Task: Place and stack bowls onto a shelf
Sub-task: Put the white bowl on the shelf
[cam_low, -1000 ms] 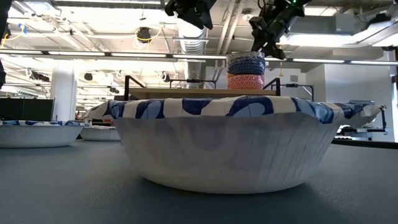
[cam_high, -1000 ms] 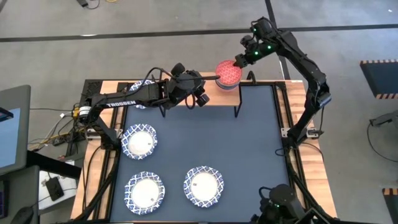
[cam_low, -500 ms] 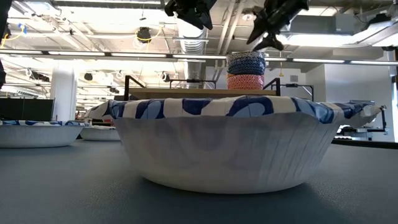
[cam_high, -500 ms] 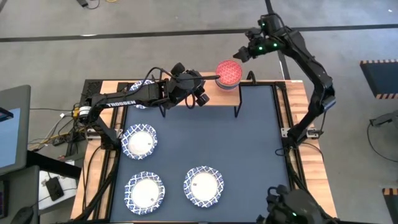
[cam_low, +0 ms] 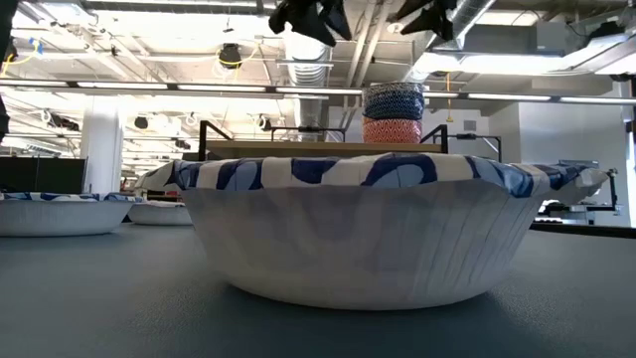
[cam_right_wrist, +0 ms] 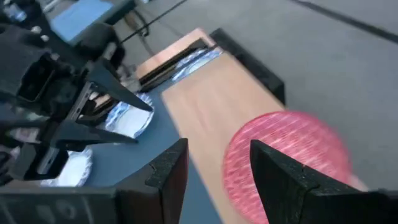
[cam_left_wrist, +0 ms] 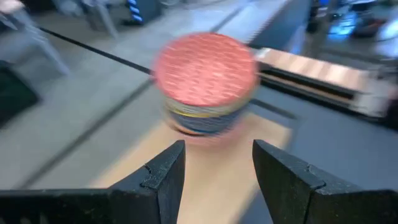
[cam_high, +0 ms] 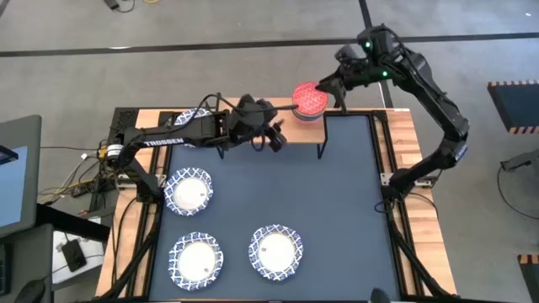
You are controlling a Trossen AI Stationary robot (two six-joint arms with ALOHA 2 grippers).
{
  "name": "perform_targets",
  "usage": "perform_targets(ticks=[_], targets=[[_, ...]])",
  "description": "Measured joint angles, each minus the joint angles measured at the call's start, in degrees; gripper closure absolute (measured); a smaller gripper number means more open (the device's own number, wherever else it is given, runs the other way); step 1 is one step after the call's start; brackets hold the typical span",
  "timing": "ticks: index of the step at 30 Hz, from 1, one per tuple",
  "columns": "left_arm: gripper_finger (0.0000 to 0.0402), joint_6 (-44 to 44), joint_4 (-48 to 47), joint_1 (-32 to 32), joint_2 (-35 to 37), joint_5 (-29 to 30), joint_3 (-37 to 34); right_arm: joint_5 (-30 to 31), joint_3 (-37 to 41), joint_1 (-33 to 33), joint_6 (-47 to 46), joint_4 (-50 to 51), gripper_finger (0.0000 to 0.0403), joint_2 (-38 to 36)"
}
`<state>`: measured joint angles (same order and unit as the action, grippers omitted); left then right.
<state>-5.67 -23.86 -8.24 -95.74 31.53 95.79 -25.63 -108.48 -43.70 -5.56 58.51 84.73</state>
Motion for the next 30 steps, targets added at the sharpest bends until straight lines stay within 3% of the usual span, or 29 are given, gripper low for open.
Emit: perform_targets(ticks=[6, 14, 20, 23, 26, 30], targets=[[0.0229, -9.1, -3.8, 3.9, 0.0, -5.5, 0.0, 0.4, 5.9, 7.0, -0.6, 4.0, 0.0217, -0.5], [0.0229, -20.0, -6.3, 10.8, 0.1, -0.2, 0.0, 14.3, 14.6, 19.8, -4.3, 2.6, 0.0219, -3.0], [0.0229, -28.1, -20.8, 13.6, 4.9, -6.1, 0.0, 15.3, 15.0, 28.9, -7.9, -3.6, 0.022, -2.5], [0.0229, -27.2, -25.6, 13.5, 7.6, -9.1, 0.1, 17.3, 15.1, 33.5, -10.9, -3.9, 0.022, -0.9], [0.0229, -20.9, -27.4, 13.3, 8.3, -11.8, 0.1, 23.0, 15.1, 38.3, -14.5, -2.4, 0.022, 1.9], [0.0229, -12.2, -23.5, 11.8, 8.2, -17.6, -3.9, 24.5, 15.1, 43.0, -18.5, -1.8, 0.022, 7.4]])
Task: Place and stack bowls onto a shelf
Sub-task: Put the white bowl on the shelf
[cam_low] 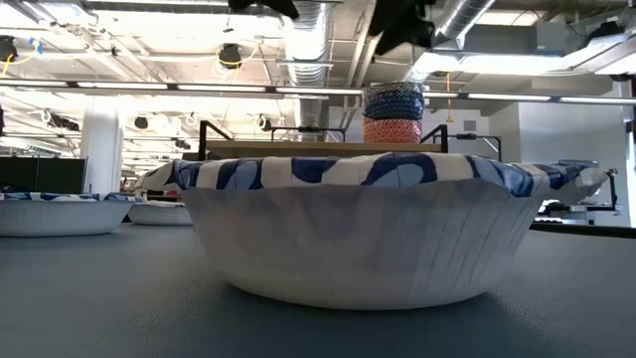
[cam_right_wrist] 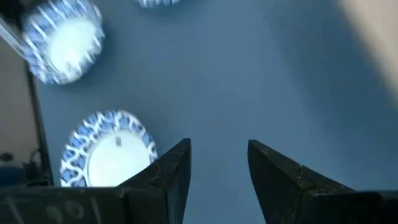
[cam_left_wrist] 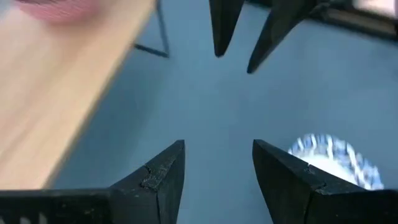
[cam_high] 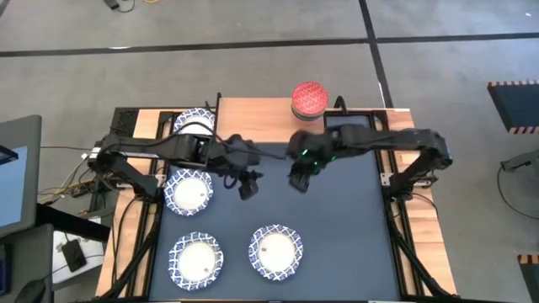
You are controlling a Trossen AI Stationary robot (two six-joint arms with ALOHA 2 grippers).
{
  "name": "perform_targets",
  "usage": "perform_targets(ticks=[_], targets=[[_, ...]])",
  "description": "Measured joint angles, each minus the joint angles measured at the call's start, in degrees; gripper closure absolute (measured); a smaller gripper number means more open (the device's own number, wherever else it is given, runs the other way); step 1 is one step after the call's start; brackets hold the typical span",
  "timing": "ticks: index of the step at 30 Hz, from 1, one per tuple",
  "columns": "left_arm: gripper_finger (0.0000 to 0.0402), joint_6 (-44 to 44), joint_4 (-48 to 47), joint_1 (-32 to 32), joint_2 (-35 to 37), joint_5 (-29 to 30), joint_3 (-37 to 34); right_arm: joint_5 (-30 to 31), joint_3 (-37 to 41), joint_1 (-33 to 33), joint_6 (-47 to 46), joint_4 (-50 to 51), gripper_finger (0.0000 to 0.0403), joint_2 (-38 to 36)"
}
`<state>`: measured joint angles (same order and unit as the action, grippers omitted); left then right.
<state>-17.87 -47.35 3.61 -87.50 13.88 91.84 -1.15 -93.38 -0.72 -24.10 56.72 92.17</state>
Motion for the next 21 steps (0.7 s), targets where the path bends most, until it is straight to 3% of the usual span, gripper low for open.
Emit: perform_targets(ticks=[4, 7, 14, 21], targets=[[0.0229, 1.2, 1.7, -1.7, 0.0, -10.4, -7.3, -1.2, 0.0, 3.2, -4.6, 1.0, 0.022, 6.2], [0.0229, 0.8, 1.6, -1.3, 2.0, -14.9, -13.8, -3.4, 0.0, 5.1, -7.4, 0.8, 0.022, 10.6], [0.0229, -0.6, 12.4, 0.2, 9.5, -19.3, -28.3, -7.4, 0.0, 11.0, -10.0, -1.8, 0.022, 17.9], [0.0229, -1.4, 24.5, 0.1, 12.8, -24.0, -36.7, -9.4, 0.0, 14.8, -15.3, -7.0, 0.022, 23.4]])
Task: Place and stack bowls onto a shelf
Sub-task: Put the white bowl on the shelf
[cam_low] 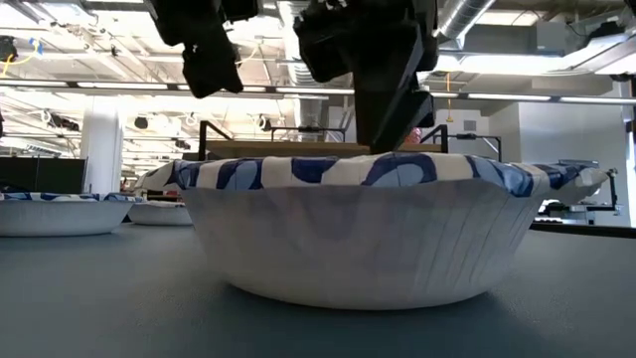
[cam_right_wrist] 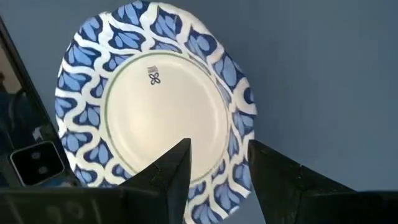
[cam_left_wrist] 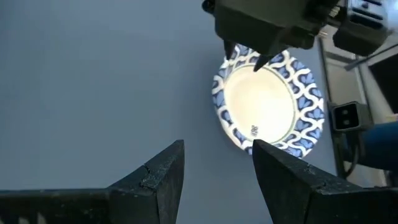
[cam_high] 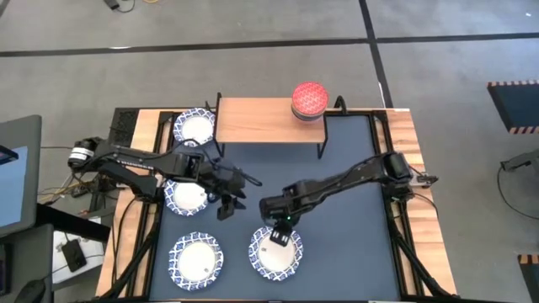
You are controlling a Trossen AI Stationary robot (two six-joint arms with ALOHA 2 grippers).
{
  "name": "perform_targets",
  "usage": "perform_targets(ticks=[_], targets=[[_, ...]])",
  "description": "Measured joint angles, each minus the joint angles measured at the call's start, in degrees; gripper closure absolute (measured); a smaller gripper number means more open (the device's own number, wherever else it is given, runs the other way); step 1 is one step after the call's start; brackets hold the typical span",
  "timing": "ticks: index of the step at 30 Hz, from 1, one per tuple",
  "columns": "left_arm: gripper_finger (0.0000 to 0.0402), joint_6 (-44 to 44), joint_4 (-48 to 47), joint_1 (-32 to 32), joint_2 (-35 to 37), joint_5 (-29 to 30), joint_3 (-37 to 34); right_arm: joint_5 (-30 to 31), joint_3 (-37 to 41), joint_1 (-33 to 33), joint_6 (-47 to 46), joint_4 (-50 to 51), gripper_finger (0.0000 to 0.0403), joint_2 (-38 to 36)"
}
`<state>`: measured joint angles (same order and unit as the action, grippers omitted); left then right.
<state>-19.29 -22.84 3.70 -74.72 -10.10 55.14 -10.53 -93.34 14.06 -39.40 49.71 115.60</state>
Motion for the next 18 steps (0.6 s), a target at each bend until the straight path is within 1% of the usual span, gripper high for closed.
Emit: perform_targets(ticks=[2, 5, 11, 15, 18], targets=[[0.0229, -0.9, 0.0, 0.4, -0.1, -0.2, -0.6, 0.8, -0.1, 0.4, -2.2, -1.3, 0.022, 1.4], [0.0229, -1.1, -0.4, 1.9, -0.1, 0.3, -1.3, 4.6, 0.0, 1.0, -4.1, -0.1, 0.022, 2.6], [0.0229, -2.4, 0.4, 5.1, -0.1, 3.1, -3.0, 5.7, -0.1, 1.7, -4.3, 0.6, 0.0224, 4.6], [0.0229, -4.0, 0.6, 6.3, -0.1, 3.3, -3.0, 7.4, 2.3, 1.9, -5.0, 0.2, 0.0242, 4.8], [0.0229, -6.7, 0.8, 7.0, -0.1, 3.4, -3.0, 8.1, 3.1, 1.5, -7.4, 0.8, 0.027, 4.5]])
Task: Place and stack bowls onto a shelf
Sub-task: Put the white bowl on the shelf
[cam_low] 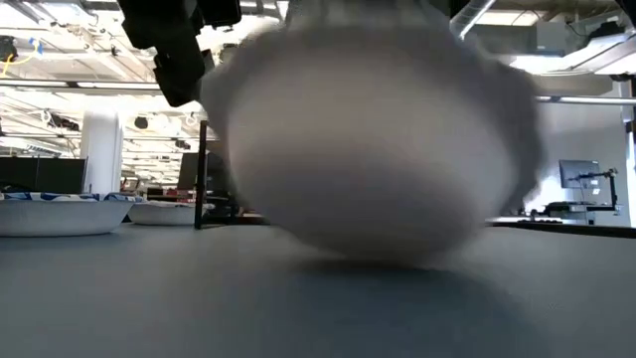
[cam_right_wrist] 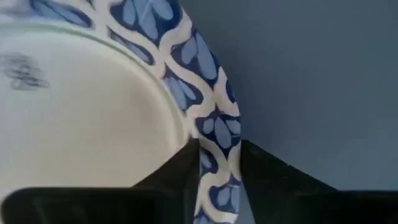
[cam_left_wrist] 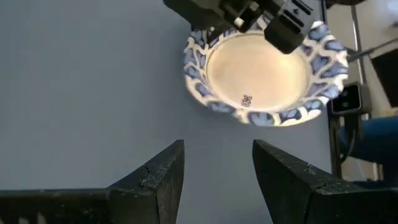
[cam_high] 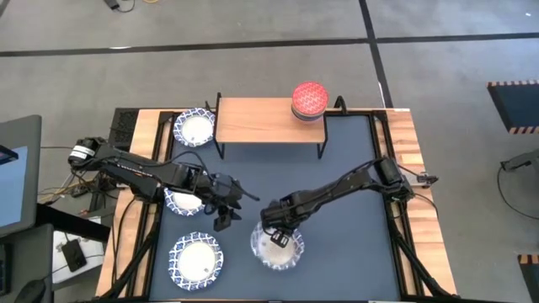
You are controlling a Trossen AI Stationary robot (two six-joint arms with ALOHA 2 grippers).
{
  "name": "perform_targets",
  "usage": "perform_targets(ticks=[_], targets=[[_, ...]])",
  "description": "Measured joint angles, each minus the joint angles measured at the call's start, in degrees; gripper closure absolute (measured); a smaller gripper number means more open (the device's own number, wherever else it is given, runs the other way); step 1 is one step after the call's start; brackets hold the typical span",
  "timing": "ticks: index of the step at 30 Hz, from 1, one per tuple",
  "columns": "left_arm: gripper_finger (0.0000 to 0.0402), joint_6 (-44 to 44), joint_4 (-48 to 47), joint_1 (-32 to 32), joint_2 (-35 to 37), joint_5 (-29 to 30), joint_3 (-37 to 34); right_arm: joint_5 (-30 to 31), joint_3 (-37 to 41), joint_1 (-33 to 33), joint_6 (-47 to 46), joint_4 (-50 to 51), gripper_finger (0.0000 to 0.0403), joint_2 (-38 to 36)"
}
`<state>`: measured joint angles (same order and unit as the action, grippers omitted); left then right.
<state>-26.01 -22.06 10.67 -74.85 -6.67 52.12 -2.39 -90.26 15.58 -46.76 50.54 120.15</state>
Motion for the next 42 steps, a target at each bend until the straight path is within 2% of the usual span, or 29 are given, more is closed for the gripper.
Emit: perform_targets(ticks=[6, 8, 13, 18, 22, 28, 32, 37, 39, 42], targets=[[0.0229, -2.2, 2.3, 0.8, 0.0, 3.5, 0.0, 4.5, -0.1, 0.2, -3.7, 1.3, 0.0367, -2.4], [0.0229, -2.3, 5.0, 0.7, 0.0, 5.5, 0.0, 6.6, -0.2, 0.2, -5.7, 2.2, 0.0383, -3.8], [0.0229, -1.1, 13.5, 0.6, 0.0, 10.6, 0.0, 14.7, -0.1, 0.2, -10.4, 5.2, 0.0366, -8.7], [0.0229, 4.4, 18.4, -0.7, 0.0, 11.2, 0.0, 22.5, -0.1, 1.1, -10.3, 7.5, 0.0369, -14.4], [0.0229, 5.4, 19.4, -2.5, 0.0, 14.5, 0.0, 25.3, -0.1, 1.5, -6.9, 7.1, 0.0382, -18.7], [0.0238, 4.6, 18.3, -5.3, 0.0, 14.7, 0.0, 29.7, -0.1, 1.3, -5.6, 7.5, 0.0368, -22.7], [0.0281, 0.7, 17.9, -6.7, 0.0, 13.5, 0.0, 31.2, -0.1, 1.3, -3.2, 6.8, 0.0374, -24.4], [0.0374, -0.7, 17.7, -8.7, 0.0, 10.6, 0.3, 30.0, -0.1, 0.8, -0.9, 5.7, 0.0377, -26.0], [0.0392, -0.8, 16.5, -9.5, 0.0, 10.3, 1.2, 28.9, -0.8, 0.5, -1.5, 5.6, 0.0361, -26.5], [0.0396, 0.9, 14.5, -11.5, -0.1, 10.0, 3.5, 28.4, -3.0, 0.0, -1.3, 4.0, 0.0322, -27.7]])
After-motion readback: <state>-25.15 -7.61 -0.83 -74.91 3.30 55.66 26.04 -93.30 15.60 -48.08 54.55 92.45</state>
